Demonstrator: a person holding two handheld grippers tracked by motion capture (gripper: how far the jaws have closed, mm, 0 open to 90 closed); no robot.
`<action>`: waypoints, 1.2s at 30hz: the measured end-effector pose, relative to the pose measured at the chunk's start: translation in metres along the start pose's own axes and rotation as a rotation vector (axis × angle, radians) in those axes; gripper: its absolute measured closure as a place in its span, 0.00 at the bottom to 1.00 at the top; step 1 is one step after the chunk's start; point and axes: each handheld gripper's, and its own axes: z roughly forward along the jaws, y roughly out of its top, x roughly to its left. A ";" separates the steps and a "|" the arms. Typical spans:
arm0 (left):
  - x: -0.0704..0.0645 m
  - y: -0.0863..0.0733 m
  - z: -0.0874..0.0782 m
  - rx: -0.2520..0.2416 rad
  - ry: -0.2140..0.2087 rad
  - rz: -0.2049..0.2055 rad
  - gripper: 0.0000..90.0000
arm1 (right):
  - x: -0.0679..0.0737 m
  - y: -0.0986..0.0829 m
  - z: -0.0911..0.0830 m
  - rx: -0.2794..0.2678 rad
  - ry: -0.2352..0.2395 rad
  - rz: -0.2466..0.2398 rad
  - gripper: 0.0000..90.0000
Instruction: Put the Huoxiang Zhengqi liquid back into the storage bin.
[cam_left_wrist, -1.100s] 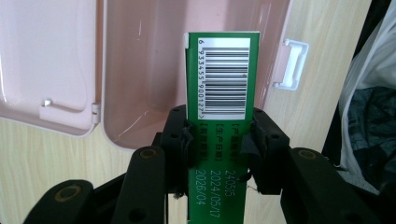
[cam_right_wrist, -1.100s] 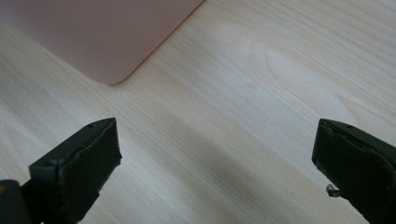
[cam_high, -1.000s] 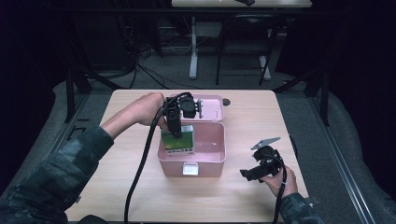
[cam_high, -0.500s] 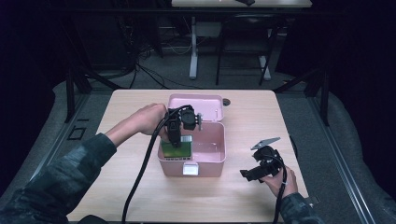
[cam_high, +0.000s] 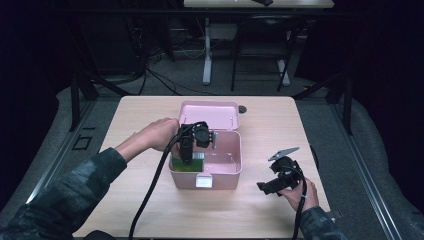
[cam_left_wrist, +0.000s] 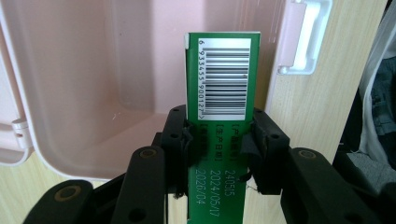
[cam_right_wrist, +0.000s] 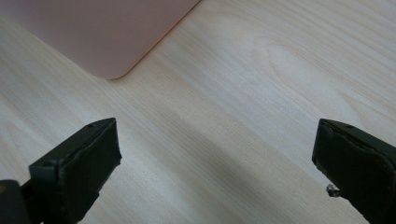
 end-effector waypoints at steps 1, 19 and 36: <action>0.000 0.000 0.002 -0.002 0.000 0.004 0.71 | 0.000 0.000 0.000 0.000 0.000 0.000 0.00; 0.000 -0.005 0.016 0.005 -0.022 0.053 0.71 | 0.001 0.000 0.003 0.019 0.010 0.009 0.00; 0.007 -0.010 0.016 -0.047 -0.061 -0.054 0.59 | 0.000 0.000 0.002 0.011 0.019 0.010 0.00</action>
